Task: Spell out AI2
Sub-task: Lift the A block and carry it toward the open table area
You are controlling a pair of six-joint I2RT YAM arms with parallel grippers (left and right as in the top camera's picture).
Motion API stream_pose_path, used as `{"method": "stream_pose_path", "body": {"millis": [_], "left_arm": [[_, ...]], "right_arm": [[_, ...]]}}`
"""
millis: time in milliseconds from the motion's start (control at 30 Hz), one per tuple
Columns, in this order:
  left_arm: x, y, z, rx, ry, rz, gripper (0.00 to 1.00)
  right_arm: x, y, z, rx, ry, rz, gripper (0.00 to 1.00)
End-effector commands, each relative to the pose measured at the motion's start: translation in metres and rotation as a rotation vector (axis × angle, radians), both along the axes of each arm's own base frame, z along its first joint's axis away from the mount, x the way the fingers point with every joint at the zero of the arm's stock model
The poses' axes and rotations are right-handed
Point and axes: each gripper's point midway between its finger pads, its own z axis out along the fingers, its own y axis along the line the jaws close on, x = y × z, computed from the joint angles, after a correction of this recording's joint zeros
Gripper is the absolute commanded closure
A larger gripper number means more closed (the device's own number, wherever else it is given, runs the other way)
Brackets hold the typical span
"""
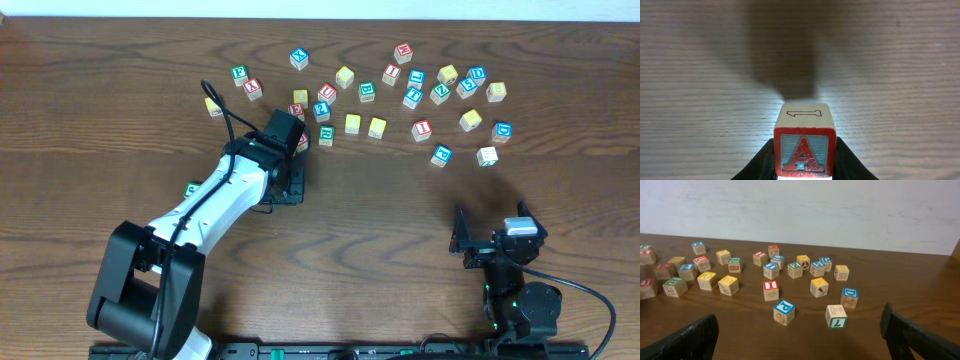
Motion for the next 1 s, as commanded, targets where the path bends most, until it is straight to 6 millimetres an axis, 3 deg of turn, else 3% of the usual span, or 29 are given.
{"method": "stream_pose_path", "body": {"millis": [0,800,967], "left_arm": [[0.012,0.007,0.006,0.047,-0.047,0.041,0.78],[0.015,-0.001,0.003,0.078,-0.079,0.037,0.78],[0.016,-0.001,-0.006,0.085,-0.064,0.036,0.79]], "right_arm": [[0.0,-0.003,0.0,0.01,0.001,-0.015,0.01],[0.0,-0.003,-0.001,0.01,0.002,-0.015,0.01],[0.0,-0.003,-0.001,0.01,0.002,-0.015,0.01]]}}
